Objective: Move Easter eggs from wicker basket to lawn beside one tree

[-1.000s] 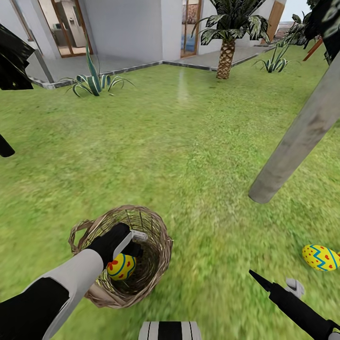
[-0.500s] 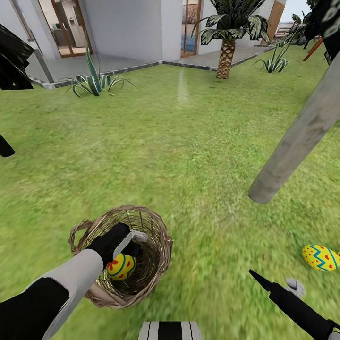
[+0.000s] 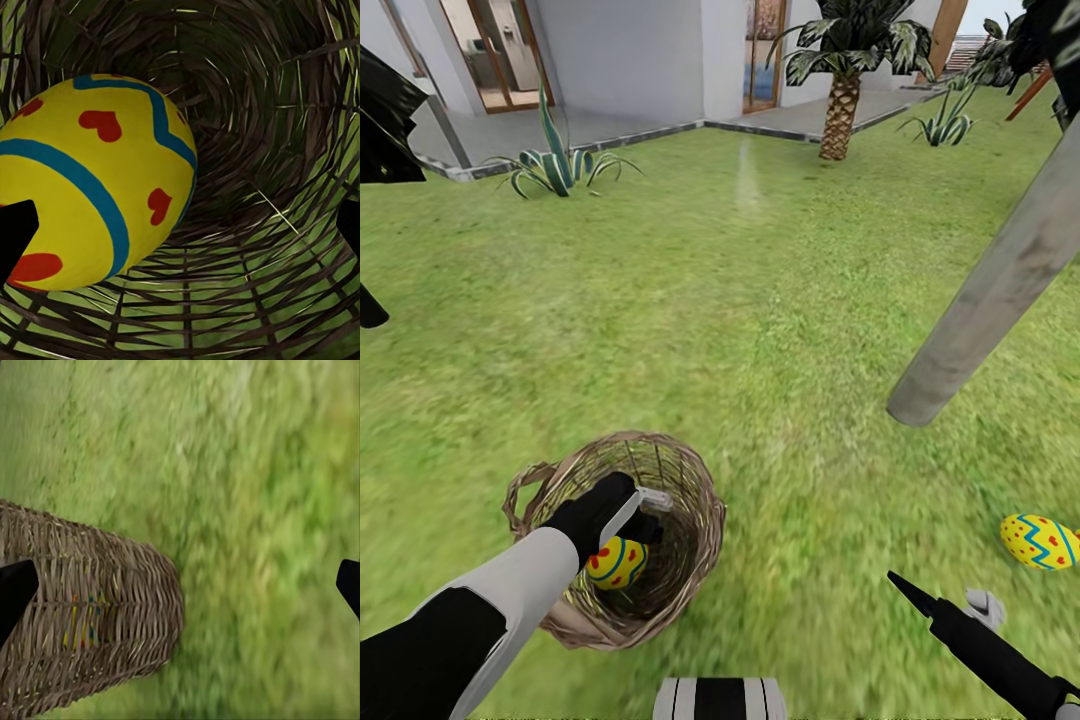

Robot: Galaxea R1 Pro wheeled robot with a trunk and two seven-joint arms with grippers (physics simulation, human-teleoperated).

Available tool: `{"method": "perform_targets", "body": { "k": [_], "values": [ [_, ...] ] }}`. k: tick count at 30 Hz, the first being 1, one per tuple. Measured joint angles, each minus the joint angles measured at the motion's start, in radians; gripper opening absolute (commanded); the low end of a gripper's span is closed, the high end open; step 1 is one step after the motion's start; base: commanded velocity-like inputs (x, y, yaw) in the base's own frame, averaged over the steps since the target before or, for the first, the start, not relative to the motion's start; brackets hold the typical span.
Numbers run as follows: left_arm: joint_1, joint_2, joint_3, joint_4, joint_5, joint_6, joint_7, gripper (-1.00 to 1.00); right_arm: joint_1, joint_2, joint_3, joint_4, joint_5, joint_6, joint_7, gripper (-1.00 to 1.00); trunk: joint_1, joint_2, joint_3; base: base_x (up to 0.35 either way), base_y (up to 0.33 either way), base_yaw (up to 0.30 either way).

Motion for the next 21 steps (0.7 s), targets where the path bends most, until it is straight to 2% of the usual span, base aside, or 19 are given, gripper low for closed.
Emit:
{"method": "perform_targets", "body": {
  "k": [7, 21],
  "values": [
    [0.0, 0.0, 0.0, 0.0, 0.0, 0.0, 0.0, 1.0, 0.0, 0.0, 0.0, 0.0, 0.0, -0.001, 0.001, 1.0, 0.0, 0.0, -0.008, 0.0, 0.0, 0.0],
    [0.0, 0.0, 0.0, 0.0, 0.0, 0.0, 0.0, 1.0, 0.0, -0.001, 0.003, -0.001, 0.0, 0.001, 0.005, 1.0, 0.0, 0.0, -0.009, 0.0, 0.0, 0.0]
  ]
}}
